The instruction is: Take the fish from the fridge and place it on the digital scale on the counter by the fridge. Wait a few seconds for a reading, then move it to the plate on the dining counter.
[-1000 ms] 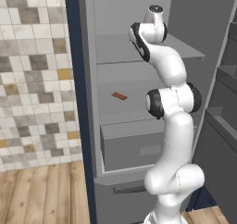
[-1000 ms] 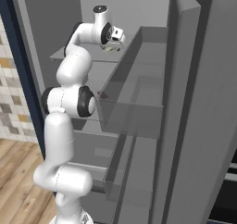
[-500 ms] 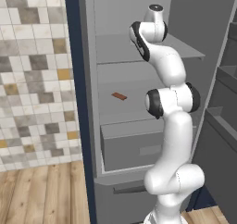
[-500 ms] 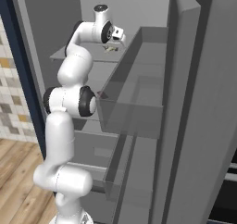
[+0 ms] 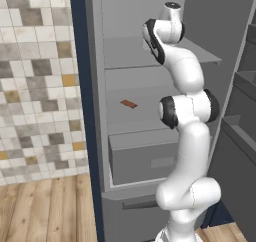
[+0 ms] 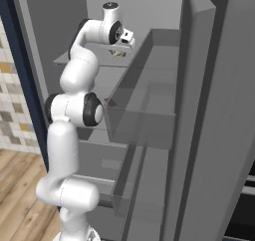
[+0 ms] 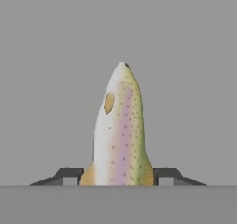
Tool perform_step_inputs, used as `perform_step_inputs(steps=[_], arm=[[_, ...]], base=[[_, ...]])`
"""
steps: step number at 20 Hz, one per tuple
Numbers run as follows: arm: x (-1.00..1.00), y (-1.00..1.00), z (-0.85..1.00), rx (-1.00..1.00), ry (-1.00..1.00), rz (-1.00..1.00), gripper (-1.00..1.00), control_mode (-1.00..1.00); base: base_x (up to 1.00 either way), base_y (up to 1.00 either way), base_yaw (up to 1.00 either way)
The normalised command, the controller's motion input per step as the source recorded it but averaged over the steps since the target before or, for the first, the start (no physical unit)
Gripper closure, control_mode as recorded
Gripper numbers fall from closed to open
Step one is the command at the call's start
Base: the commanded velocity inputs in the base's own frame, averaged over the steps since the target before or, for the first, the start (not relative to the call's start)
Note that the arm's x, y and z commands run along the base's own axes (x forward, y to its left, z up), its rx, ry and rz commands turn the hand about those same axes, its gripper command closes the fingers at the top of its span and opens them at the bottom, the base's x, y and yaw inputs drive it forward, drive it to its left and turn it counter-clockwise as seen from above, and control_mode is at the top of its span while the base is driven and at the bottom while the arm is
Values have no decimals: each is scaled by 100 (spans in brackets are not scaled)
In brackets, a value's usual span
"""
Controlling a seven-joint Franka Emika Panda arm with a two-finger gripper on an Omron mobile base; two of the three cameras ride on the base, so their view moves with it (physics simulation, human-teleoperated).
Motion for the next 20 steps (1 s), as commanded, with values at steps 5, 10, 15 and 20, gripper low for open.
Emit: perform_step_inputs(steps=[5,10,15,20], arm=[[-44,0,-23,5,-19,0,100,-100],[-58,0,-26,5,-26,-1,100,-100],[-69,0,-12,2,-13,-1,100,-100],[-63,0,17,0,1,0,100,-100]], base=[[0,0,0],[0,0,0],[0,0,0],[0,0,0]])
